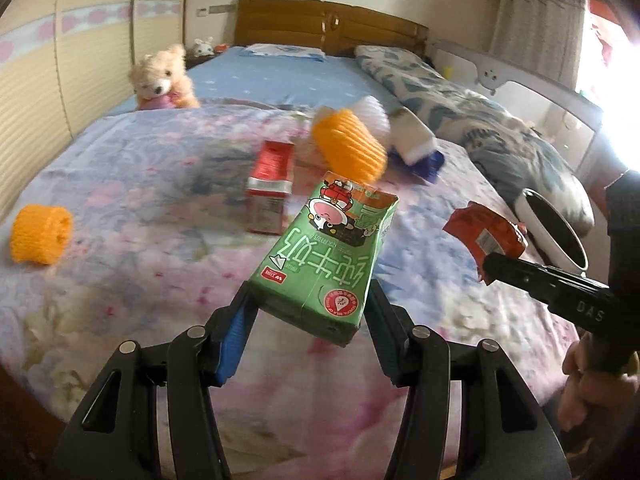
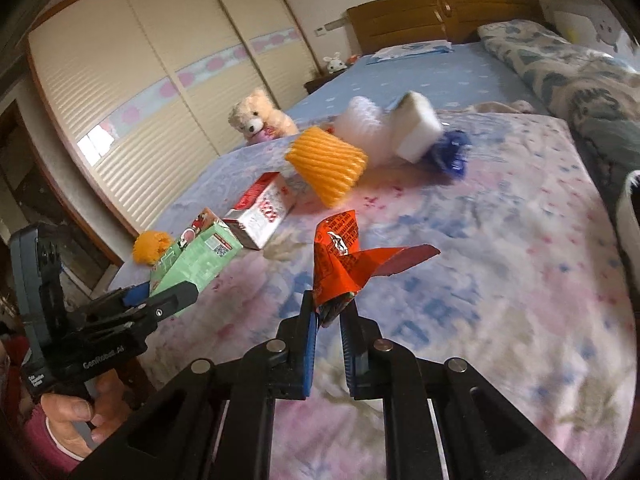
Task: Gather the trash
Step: 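Carry both items over the black bin and open both tools to drop them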
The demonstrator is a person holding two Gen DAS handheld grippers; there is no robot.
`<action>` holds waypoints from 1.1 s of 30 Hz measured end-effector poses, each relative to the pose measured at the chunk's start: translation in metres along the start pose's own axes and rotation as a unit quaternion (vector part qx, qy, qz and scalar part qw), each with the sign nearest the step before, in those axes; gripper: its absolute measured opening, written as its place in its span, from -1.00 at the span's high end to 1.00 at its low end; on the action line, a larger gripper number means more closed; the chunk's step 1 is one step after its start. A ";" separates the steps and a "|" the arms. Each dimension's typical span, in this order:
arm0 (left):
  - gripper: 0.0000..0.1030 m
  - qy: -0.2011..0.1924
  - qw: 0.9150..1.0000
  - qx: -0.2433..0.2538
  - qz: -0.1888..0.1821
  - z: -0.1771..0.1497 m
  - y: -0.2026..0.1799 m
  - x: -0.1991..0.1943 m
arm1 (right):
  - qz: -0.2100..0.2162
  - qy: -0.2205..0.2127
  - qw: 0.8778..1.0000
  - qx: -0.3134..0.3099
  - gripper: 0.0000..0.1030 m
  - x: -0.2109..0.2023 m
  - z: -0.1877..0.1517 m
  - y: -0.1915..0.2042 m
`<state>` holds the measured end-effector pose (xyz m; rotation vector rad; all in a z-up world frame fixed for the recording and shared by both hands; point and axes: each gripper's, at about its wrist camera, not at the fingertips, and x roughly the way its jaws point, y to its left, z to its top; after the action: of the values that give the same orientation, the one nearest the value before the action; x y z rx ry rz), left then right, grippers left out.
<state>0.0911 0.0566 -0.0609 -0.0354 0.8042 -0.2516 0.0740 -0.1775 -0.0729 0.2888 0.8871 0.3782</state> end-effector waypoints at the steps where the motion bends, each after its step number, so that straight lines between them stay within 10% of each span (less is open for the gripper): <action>1: -0.04 0.002 1.000 0.002 -0.006 0.000 -0.005 0.001 | -0.004 -0.003 1.000 0.001 0.79 -0.004 -0.001 -0.003; 33: -0.03 0.022 0.982 0.150 -0.113 0.023 -0.193 0.047 | -0.139 -0.059 0.984 0.093 0.79 -0.125 -0.011 -0.143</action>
<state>0.0981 -0.1431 -0.0535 0.1640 0.8001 -0.5890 0.0226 -0.3588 -0.0492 0.3501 0.8328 0.0191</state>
